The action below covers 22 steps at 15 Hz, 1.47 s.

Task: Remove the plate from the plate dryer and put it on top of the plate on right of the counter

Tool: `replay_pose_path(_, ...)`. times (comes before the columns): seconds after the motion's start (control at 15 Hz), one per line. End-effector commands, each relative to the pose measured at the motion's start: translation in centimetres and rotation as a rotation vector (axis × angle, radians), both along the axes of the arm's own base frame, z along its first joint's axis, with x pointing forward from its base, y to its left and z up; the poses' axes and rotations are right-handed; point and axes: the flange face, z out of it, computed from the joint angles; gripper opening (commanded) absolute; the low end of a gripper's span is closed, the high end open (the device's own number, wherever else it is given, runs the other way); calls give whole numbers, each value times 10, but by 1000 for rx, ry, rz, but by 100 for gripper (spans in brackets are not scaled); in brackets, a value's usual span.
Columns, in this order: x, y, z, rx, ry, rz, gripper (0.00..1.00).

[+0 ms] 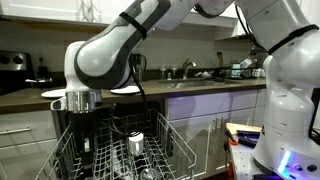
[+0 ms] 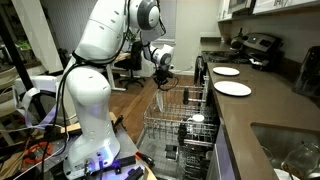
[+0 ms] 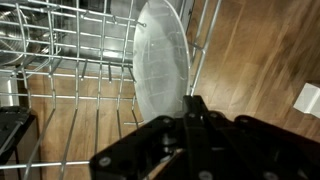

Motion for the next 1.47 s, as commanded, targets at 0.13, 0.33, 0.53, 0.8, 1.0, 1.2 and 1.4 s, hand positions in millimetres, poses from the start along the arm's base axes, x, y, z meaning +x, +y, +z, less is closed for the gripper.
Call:
replay_pose_path(0.13,4,5,-11,0,15,6,47)
replay_pose_path(0.33,6,6,-18,2,26,5,66)
replay_pose_path(0.53,8,8,-25,2,35,4,84)
replay_pose_path(0.8,13,9,-36,-15,47,-1,100)
replay_pose_path(1.0,16,11,-45,-21,57,-4,98)
replay_pose_path(1.2,19,14,-51,-21,66,0,97)
replay_pose_path(1.4,22,17,-57,-27,80,5,82)
